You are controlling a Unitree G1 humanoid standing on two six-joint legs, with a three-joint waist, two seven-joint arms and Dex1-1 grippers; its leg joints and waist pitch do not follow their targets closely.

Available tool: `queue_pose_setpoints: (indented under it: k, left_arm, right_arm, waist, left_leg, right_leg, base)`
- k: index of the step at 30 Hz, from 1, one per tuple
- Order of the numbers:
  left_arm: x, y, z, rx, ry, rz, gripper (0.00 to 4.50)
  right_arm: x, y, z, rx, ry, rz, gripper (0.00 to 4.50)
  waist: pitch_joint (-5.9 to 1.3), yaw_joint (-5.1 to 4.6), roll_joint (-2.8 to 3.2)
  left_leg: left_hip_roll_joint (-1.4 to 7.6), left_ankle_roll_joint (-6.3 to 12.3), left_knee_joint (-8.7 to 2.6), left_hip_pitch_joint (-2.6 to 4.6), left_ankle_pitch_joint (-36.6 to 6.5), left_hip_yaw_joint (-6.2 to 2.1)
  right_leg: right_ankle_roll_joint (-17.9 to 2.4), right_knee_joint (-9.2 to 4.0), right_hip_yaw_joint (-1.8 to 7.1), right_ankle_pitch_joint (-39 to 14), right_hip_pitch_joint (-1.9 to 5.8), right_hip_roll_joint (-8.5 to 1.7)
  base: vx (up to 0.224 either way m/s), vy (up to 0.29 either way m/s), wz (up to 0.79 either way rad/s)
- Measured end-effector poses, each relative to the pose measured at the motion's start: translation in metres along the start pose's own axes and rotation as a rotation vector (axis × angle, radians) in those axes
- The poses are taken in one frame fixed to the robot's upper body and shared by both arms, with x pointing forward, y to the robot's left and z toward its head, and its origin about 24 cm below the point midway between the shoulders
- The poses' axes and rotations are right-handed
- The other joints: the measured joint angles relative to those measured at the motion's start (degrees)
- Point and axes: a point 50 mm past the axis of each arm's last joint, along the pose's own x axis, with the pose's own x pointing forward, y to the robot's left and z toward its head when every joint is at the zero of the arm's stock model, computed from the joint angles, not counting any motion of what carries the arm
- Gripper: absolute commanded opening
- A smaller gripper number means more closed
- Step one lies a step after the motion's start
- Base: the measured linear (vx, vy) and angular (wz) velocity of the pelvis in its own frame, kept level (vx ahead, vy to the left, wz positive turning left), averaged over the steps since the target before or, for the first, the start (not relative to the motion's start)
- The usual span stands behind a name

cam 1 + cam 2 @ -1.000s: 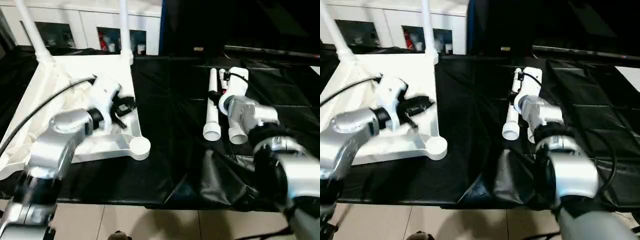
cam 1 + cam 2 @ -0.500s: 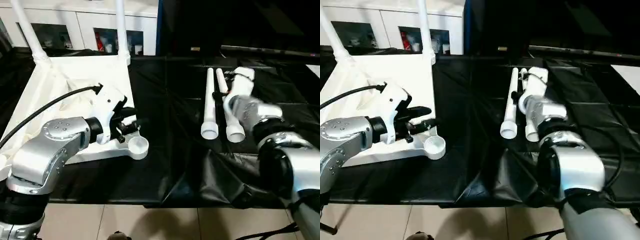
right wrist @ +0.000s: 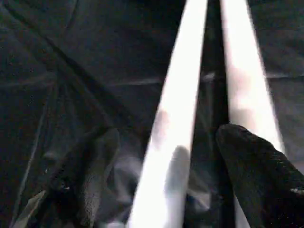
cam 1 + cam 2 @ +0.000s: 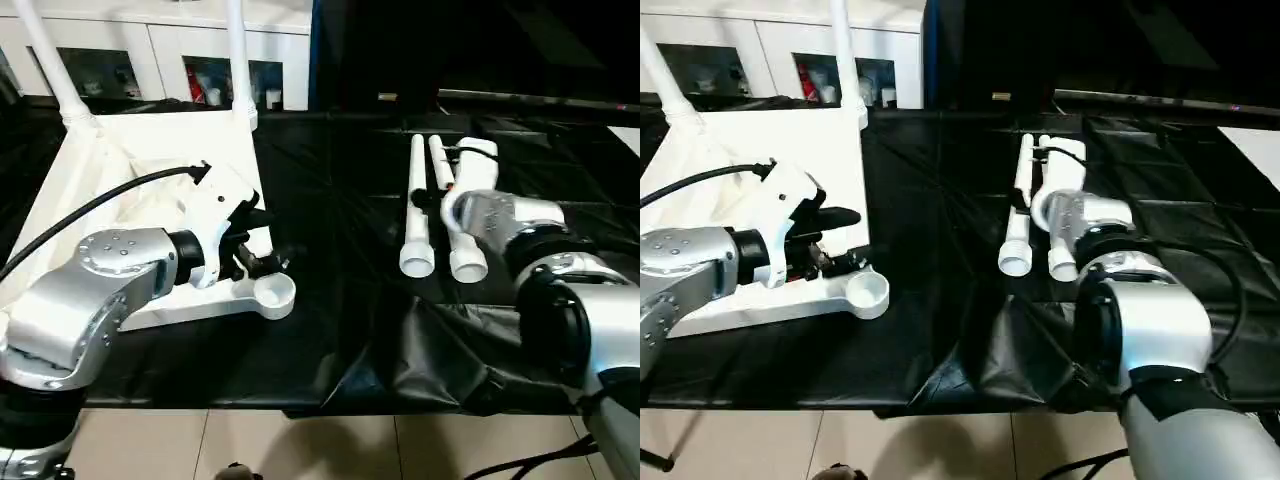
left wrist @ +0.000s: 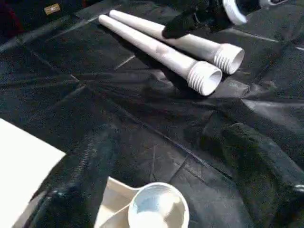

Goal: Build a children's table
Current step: Pick table leg

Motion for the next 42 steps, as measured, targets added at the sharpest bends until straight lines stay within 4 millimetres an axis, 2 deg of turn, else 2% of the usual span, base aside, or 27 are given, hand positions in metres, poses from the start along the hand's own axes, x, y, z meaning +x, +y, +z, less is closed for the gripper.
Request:
queue_pose_setpoints:
  k: [3,6,20,21,26,28,29,33,42]
  left_arm:
    - [-0.003,-0.005,-0.004,-0.007,0.029,-0.029,3.83]
    - [-0.004,-0.010,-0.006,-0.016,0.045,-0.061,3.83]
    - [-0.009,-0.017,-0.005,-0.020,0.074,-0.124,3.83]
    - [-0.009,-0.017,-0.005,-0.021,0.077,-0.128,3.92]
    - [-0.010,-0.018,-0.005,-0.023,0.079,-0.138,3.93]
    - [-0.010,-0.019,-0.004,-0.021,0.079,-0.141,3.93]
    - [-0.011,-0.019,-0.004,-0.022,0.081,-0.144,3.93]
    - [-0.012,-0.020,-0.005,-0.026,0.083,-0.154,3.93]
    - [-0.012,-0.022,-0.010,-0.057,0.100,-0.175,3.93]
  right_arm:
    - [0.003,0.010,-0.013,-0.036,0.081,0.031,3.78]
    - [0.004,0.009,-0.025,-0.060,0.142,0.007,3.78]
    - [0.005,0.000,-0.043,-0.059,0.219,-0.054,3.78]
    - [0.005,0.000,-0.043,-0.057,0.222,-0.052,3.60]
    - [0.005,0.000,-0.044,-0.053,0.240,-0.033,3.17]
    - [0.005,0.001,-0.045,-0.053,0.244,-0.027,3.17]
    - [0.004,0.000,-0.045,-0.054,0.247,-0.018,2.97]
    - [0.004,-0.001,-0.045,-0.053,0.254,-0.011,2.67]
    - [0.005,-0.007,-0.051,-0.007,0.247,-0.025,2.63]
  waist:
    - [-0.02,0.05,-0.08]
    - [0.00,0.30,-0.11]
    - [-0.06,0.17,-0.21]
    - [-0.06,0.19,-0.21]
    - [-0.08,0.22,-0.28]
    - [-0.08,0.21,-0.31]
    - [-0.08,0.21,-0.36]
    - [-0.12,0.23,-0.49]
    - [-0.38,0.38,-0.98]
  left_leg:
    - [0.00,0.00,0.00,-0.02,0.00,0.01]
    - [0.00,0.01,0.06,-0.09,-0.01,0.02]
    - [-0.01,0.01,0.16,-0.10,-0.01,0.01]
    - [-0.01,0.01,0.16,-0.10,-0.01,0.01]
    - [-0.01,0.01,0.19,-0.11,-0.01,0.01]
    - [-0.01,0.01,0.19,-0.11,-0.01,0.01]
    - [-0.01,0.01,0.19,-0.11,-0.01,0.01]
    - [0.00,0.01,0.19,-0.11,-0.01,0.01]
    - [-0.01,0.01,0.23,-0.05,-0.01,0.00]
  right_leg:
    - [0.00,0.00,-0.01,0.00,0.00,0.00]
    - [0.00,0.00,-0.04,0.00,0.00,-0.01]
    - [0.04,0.05,-0.03,0.03,0.01,-0.02]
    - [0.04,0.05,-0.03,0.03,0.01,-0.02]
    - [0.05,0.06,-0.03,0.04,0.01,-0.03]
    - [0.05,0.06,-0.03,0.04,0.01,-0.03]
    - [0.05,0.06,-0.03,0.04,0.01,-0.02]
    - [0.05,0.06,-0.03,0.04,0.02,-0.03]
    - [0.07,0.06,-0.04,0.05,0.10,-0.03]
  base:
    - [0.000,0.000,0.00]
    - [0.000,0.000,0.00]
    - [0.000,0.000,0.00]
    - [0.000,0.000,0.00]
    - [0.000,0.000,0.00]
    - [0.000,0.000,0.00]
    - [0.000,0.000,0.00]
    - [0.000,0.000,0.00]
    - [0.000,0.000,0.00]
